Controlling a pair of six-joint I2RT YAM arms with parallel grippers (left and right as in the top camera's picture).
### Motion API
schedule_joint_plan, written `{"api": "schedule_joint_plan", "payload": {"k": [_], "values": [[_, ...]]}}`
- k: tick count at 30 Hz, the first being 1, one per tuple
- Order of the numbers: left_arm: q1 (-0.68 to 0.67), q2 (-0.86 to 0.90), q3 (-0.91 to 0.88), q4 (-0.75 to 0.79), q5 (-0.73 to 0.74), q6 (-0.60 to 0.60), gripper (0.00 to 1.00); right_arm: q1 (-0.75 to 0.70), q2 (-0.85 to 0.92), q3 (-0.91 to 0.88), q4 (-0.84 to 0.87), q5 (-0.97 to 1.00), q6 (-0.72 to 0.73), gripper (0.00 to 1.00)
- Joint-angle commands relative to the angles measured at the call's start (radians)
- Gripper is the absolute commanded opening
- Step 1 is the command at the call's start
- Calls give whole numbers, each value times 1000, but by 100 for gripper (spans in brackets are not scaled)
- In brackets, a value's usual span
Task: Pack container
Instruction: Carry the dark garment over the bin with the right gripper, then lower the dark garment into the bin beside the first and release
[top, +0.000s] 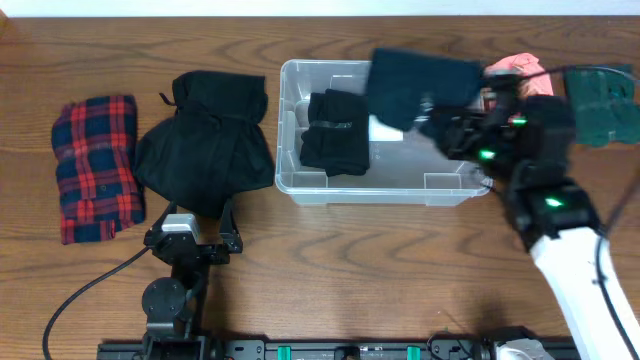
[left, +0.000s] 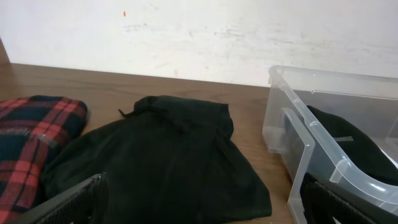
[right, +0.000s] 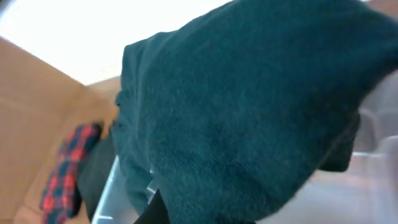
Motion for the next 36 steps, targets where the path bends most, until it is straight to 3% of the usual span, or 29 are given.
{"api": "schedule_joint_plan", "payload": {"k": [1, 9, 21, 36], "values": [[-4, -6, -14, -37, 7, 2, 98, 117, 74, 23, 20, 117, 15, 1], [-4, -6, -14, -37, 7, 2, 98, 248, 194, 27, 63, 117, 48, 1], [-4, -6, -14, -37, 7, 2, 98, 327, 207, 27, 6, 105, 31, 1], [-4, -6, -14, -37, 7, 2, 98, 330, 308, 27, -23, 66, -158, 1]]}}
